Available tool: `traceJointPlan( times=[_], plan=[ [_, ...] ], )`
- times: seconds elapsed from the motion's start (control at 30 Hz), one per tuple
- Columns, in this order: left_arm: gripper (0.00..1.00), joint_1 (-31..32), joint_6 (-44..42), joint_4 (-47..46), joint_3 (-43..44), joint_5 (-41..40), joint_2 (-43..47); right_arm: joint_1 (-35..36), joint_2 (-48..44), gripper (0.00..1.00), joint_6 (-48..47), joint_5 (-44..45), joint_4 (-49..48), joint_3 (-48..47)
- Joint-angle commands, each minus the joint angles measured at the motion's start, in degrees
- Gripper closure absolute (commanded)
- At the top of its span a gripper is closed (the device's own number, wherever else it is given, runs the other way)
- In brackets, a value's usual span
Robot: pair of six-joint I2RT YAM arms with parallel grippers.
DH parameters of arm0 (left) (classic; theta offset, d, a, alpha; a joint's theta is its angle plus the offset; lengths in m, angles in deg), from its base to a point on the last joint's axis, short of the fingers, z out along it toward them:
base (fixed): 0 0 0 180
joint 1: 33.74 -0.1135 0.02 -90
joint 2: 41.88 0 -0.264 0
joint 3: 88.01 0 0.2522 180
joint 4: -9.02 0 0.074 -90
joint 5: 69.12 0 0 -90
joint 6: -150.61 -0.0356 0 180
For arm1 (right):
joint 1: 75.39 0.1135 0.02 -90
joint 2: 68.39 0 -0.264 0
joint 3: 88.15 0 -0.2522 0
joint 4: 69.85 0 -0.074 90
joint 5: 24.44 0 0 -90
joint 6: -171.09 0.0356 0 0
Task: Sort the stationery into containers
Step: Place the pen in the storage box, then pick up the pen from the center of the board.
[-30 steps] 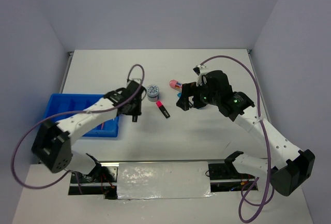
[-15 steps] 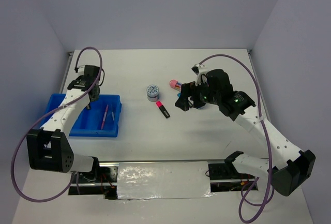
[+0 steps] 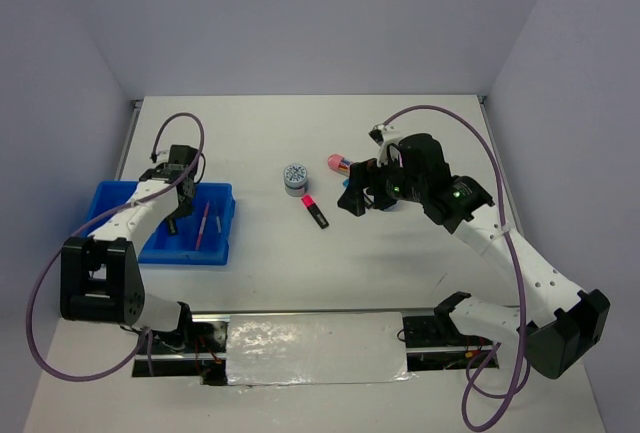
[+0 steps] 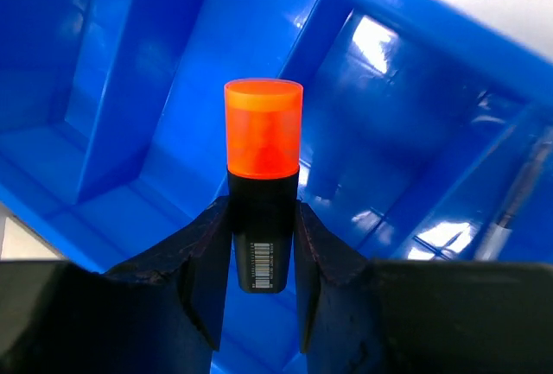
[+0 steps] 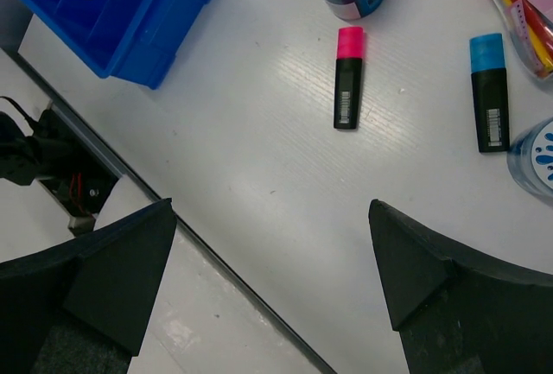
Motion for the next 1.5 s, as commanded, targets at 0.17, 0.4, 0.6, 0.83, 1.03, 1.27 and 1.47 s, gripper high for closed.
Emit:
traceJointPlan(
  times=[0.17, 0.4, 0.6, 0.83, 1.03, 1.27, 1.47],
  plan=[
    [0.01, -0.41, 2.1, 1.61, 3.45, 2.81, 2.53, -0.22, 1.33, 0.0, 0.24, -1.49, -1.7, -2.43],
    [0.01, 10.16, 11.82, 7.93, 12.94, 10.56, 5.52, -0.57, -0.78, 0.0, 2.17, 3.34, -1.0, -2.51],
    [0.01, 35.49, 35.39, 16.38, 31.64, 6.25, -10.44, -5.48, -3.5, 0.0, 10.42, 18.44, 7.68, -5.85],
    [0.01, 43.36, 51.76, 23.15, 47.3, 3.96, -30.04, -7.78, -7.28, 0.0, 8.94, 17.06, 12.01, -6.38],
    [0.01, 43.01, 54.75, 24.3, 52.68, 4.57, -39.29, -8.04, -10.97, 0.0, 7.8, 12.14, 13.15, -4.19],
    [0.09, 41.78, 52.2, 18.94, 50.84, 7.04, -44.75, -8.05, -12.64, 0.0, 5.86, 7.66, 12.8, -2.69],
    [0.18, 40.98, 49.13, 11.03, 44.08, 11.68, -45.72, -8.05, -12.38, 0.0, 4.55, 6.43, 12.54, -2.69]
  ],
)
